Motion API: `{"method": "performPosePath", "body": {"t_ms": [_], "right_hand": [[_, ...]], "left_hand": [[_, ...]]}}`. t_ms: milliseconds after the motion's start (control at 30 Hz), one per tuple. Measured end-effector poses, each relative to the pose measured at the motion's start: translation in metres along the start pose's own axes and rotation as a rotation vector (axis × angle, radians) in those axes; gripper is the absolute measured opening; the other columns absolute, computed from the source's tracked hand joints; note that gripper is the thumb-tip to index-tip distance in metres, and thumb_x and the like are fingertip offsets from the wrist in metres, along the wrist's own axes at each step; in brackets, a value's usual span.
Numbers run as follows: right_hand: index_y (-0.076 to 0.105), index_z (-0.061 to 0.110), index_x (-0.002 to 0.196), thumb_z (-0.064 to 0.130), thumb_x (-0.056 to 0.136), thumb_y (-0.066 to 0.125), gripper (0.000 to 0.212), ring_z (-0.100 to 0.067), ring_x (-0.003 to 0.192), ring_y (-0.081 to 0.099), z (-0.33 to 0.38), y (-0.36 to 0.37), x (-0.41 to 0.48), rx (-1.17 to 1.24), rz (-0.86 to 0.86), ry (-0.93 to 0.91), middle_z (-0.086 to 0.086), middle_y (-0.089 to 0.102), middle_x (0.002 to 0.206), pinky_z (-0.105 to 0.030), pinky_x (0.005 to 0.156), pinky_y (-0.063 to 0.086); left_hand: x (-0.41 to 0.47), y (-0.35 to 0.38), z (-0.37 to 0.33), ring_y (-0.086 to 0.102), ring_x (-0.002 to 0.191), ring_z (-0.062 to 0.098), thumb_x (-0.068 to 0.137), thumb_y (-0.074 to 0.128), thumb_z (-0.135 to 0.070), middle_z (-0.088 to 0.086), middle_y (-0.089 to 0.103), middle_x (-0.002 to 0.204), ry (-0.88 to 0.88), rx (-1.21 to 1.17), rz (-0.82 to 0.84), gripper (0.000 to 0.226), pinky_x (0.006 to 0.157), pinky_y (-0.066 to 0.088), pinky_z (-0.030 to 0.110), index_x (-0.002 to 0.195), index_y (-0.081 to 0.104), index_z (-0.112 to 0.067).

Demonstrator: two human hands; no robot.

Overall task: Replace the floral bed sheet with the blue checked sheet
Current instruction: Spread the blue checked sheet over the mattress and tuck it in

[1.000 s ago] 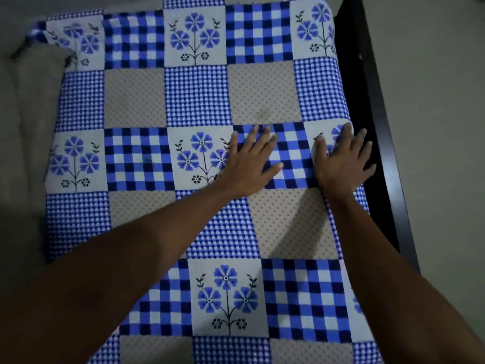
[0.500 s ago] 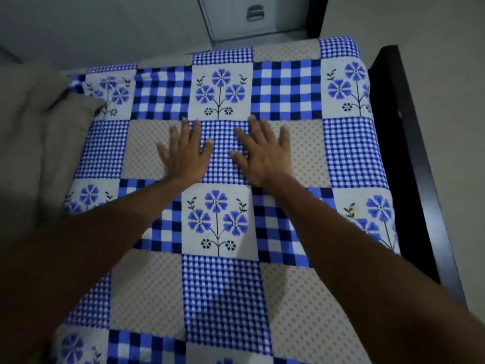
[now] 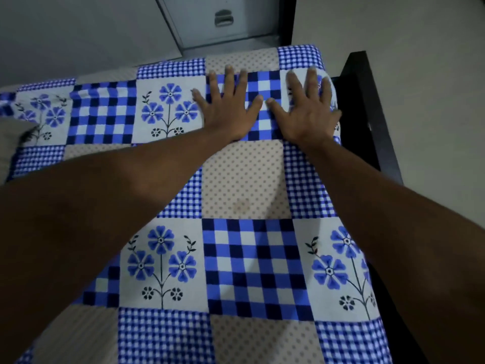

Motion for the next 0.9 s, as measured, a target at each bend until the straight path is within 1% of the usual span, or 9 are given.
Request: {"method": "performPosePath", "body": {"t_ms": [167,267,367,467,567,633,733,800,900], "right_hand": [[0.012,0.047,0.155,0.08,0.088,0.031,0.077,-0.035,0.148,0.019,-0.011,-0.003,0.006,0.147,0.003,0.135,0.005,0.004,0.167,-0.065,0.107,0.028],[0.011,0.042,0.156,0.08,0.087,0.033,0.082,-0.039,0.138,0.038,-0.026,-0.007,0.0,0.274,0.045,0.259,-0.005,0.024,0.163,-0.056,0.108,0.033],[0.03,0.029,0.153,0.086,0.081,0.03,0.092,-0.035,0.134,0.047,-0.05,-0.014,-0.023,0.391,0.136,0.399,-0.009,0.046,0.151,-0.047,0.108,0.035],[0.049,0.02,0.144,0.092,0.076,0.022,0.103,-0.034,0.132,0.05,-0.072,-0.021,-0.065,0.433,0.264,0.529,-0.012,0.053,0.145,-0.045,0.108,0.036],[0.057,0.02,0.135,0.086,0.082,0.021,0.091,-0.035,0.126,0.055,-0.087,-0.027,-0.111,0.341,0.153,0.614,-0.012,0.059,0.137,-0.046,0.104,0.04],[0.059,0.023,0.127,0.073,0.091,0.027,0.07,-0.035,0.117,0.059,-0.086,-0.031,-0.139,0.289,-0.076,0.543,-0.008,0.064,0.127,-0.045,0.096,0.045],[0.062,0.023,0.12,0.051,0.098,0.035,0.045,-0.029,0.113,0.06,-0.052,-0.033,-0.175,0.237,-0.309,0.256,-0.003,0.064,0.124,-0.045,0.087,0.049],[0.061,0.022,0.127,0.046,0.1,0.038,0.043,-0.024,0.127,0.052,-0.019,-0.028,-0.19,0.197,-0.284,0.1,-0.003,0.058,0.139,-0.046,0.099,0.042],[0.05,0.028,0.142,0.052,0.102,0.034,0.049,-0.022,0.147,0.029,0.005,-0.005,-0.218,0.097,-0.081,0.012,-0.002,0.037,0.158,-0.058,0.117,0.014]], "left_hand": [[0.006,0.001,-0.043,-0.013,0.15,0.033,0.103,0.017,-0.054,-0.003,-0.008,0.165,0.086,-0.042,0.008,0.054,0.113,-0.006,0.07,0.154,0.001,-0.044],[-0.011,0.005,-0.063,-0.008,0.151,0.031,0.104,0.016,-0.053,-0.003,-0.006,0.166,0.155,-0.005,0.003,0.057,0.115,-0.004,0.066,0.156,0.002,-0.037],[-0.048,0.016,-0.081,-0.003,0.152,0.028,0.103,0.016,-0.053,-0.001,0.0,0.166,0.275,0.022,-0.029,0.06,0.118,-0.001,0.062,0.157,0.007,-0.03],[-0.099,0.024,-0.1,0.006,0.152,0.026,0.102,0.017,-0.049,0.001,0.013,0.165,0.404,0.005,-0.063,0.059,0.119,0.008,0.059,0.156,0.02,-0.024],[-0.145,0.026,-0.108,0.013,0.151,0.023,0.102,0.02,-0.045,0.002,0.021,0.163,0.503,-0.069,-0.049,0.059,0.12,0.011,0.054,0.155,0.027,-0.019],[-0.168,0.025,-0.106,0.014,0.151,0.021,0.102,0.023,-0.042,0.002,0.024,0.162,0.524,-0.145,-0.032,0.057,0.121,0.012,0.053,0.154,0.03,-0.018],[-0.189,0.014,-0.087,0.018,0.15,0.021,0.102,0.025,-0.039,0.002,0.029,0.16,0.446,-0.264,-0.105,0.054,0.121,0.011,0.053,0.152,0.035,-0.02],[-0.197,0.008,-0.061,0.013,0.151,0.021,0.103,0.024,-0.041,0.0,0.022,0.163,0.333,-0.29,-0.125,0.054,0.121,0.005,0.055,0.153,0.03,-0.025],[-0.218,0.014,-0.009,0.002,0.152,0.027,0.102,0.024,-0.051,0.001,0.007,0.165,0.16,-0.145,-0.07,0.058,0.117,-0.002,0.062,0.156,0.017,-0.031]]}}
Point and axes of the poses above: each hand's wrist, its own x-axis towards the middle knuckle, its own y-axis out of the palm, z = x × y, the point moved 2 cm from there along x, towards the middle knuckle
